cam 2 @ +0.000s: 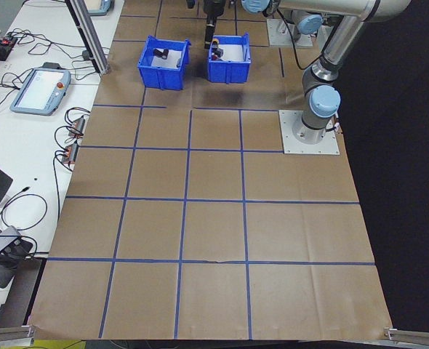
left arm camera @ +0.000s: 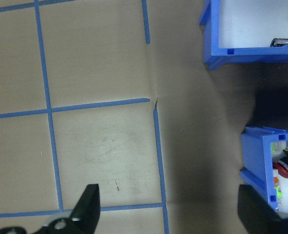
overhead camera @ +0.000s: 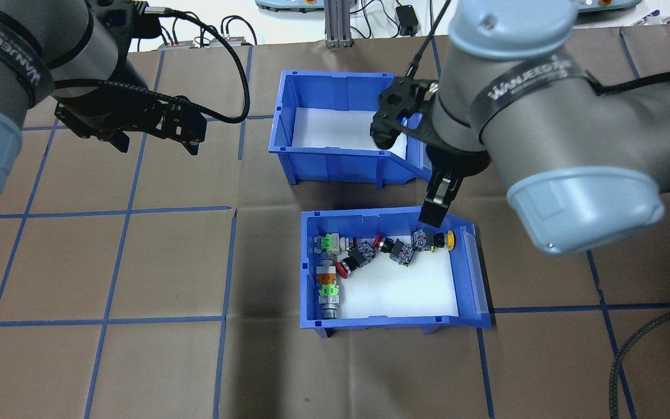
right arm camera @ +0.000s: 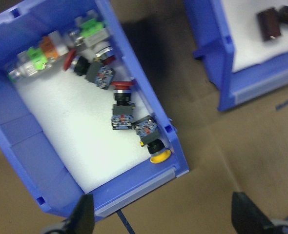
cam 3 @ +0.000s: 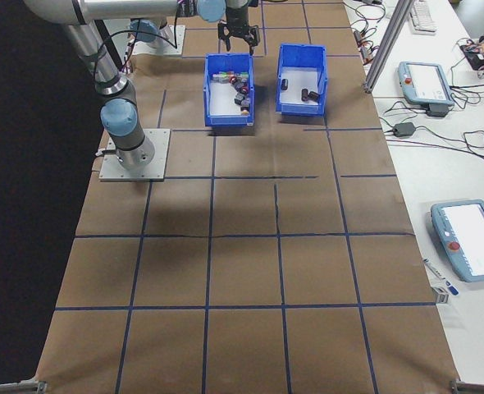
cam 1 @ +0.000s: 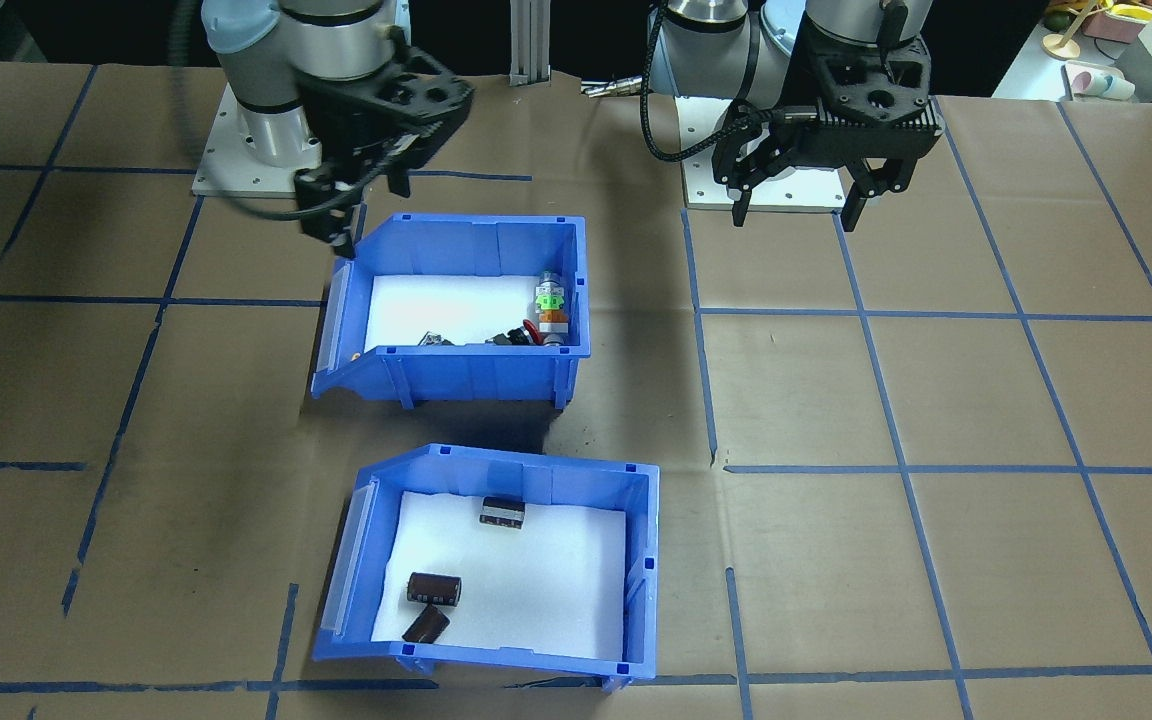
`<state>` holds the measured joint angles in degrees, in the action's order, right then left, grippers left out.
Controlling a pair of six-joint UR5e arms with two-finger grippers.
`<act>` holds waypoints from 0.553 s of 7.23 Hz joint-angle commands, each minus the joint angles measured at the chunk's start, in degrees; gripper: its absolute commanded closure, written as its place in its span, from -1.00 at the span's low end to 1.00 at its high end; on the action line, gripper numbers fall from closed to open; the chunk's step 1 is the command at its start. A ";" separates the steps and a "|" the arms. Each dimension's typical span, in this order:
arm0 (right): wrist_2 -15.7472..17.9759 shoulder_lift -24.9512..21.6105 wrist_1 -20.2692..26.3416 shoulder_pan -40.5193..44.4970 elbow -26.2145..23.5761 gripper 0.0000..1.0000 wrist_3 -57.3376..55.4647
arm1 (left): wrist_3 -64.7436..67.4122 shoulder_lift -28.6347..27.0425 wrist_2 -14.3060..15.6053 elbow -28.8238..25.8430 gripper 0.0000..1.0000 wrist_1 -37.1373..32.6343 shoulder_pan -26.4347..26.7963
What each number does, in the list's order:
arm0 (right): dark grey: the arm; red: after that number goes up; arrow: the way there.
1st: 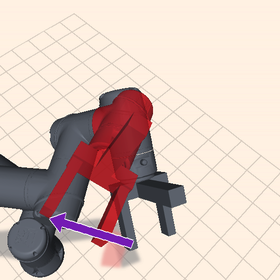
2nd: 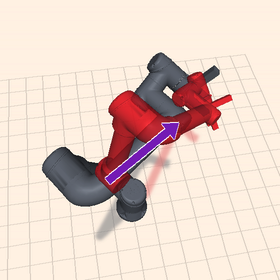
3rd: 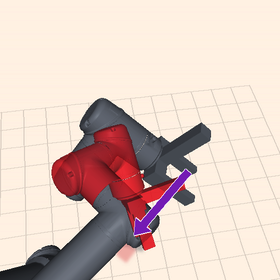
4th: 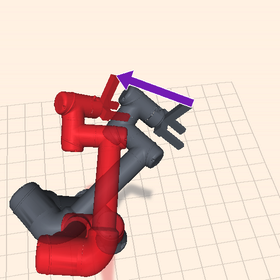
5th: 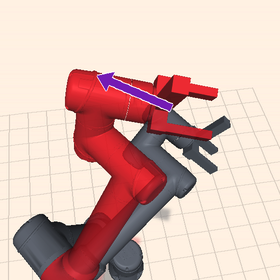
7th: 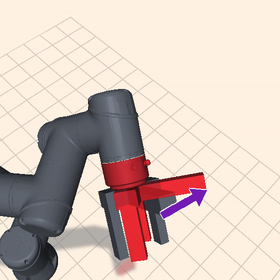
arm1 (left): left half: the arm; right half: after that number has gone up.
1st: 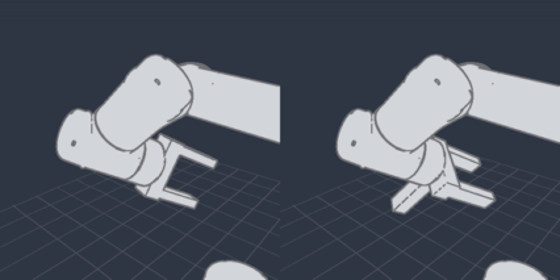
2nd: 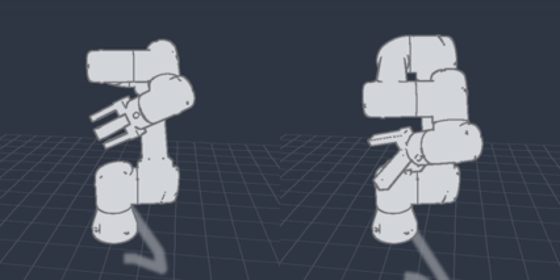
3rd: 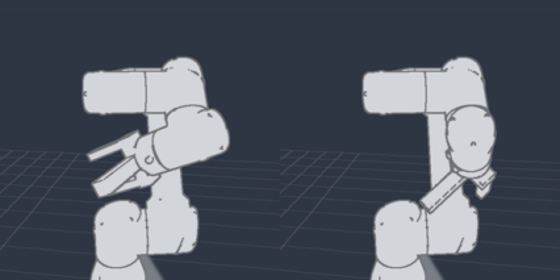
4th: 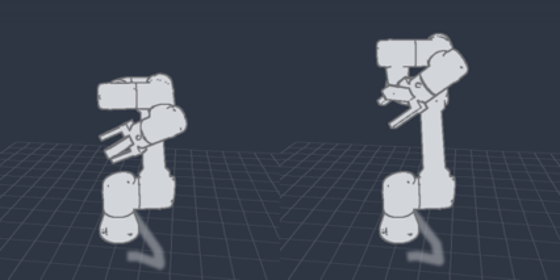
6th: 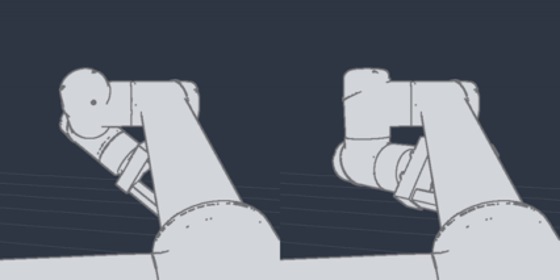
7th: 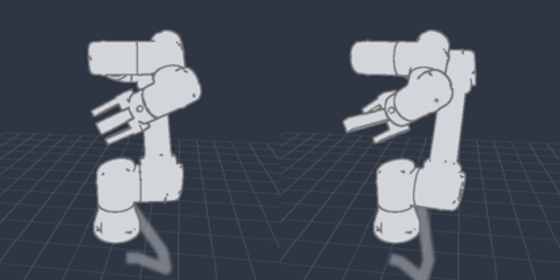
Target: Place battery box in front
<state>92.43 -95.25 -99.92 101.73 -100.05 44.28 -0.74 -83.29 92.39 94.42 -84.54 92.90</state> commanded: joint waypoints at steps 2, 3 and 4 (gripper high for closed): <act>-0.41 0.67 0.87 -7.59 5.12 -1.00 -29.79 | 1.00 0.32 0.07 0.50 -0.99 0.34 0.00; -0.41 1.98 0.95 -8.38 6.52 -1.00 -38.30 | 1.78 0.32 -0.28 0.76 -0.99 0.34 0.00; -0.41 4.08 1.04 -8.47 7.84 -1.00 -42.74 | 1.88 0.49 -0.28 0.94 -0.99 0.34 0.09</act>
<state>92.02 -93.18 -98.99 93.78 -93.87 8.73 0.80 -82.91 92.22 95.14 -84.21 92.92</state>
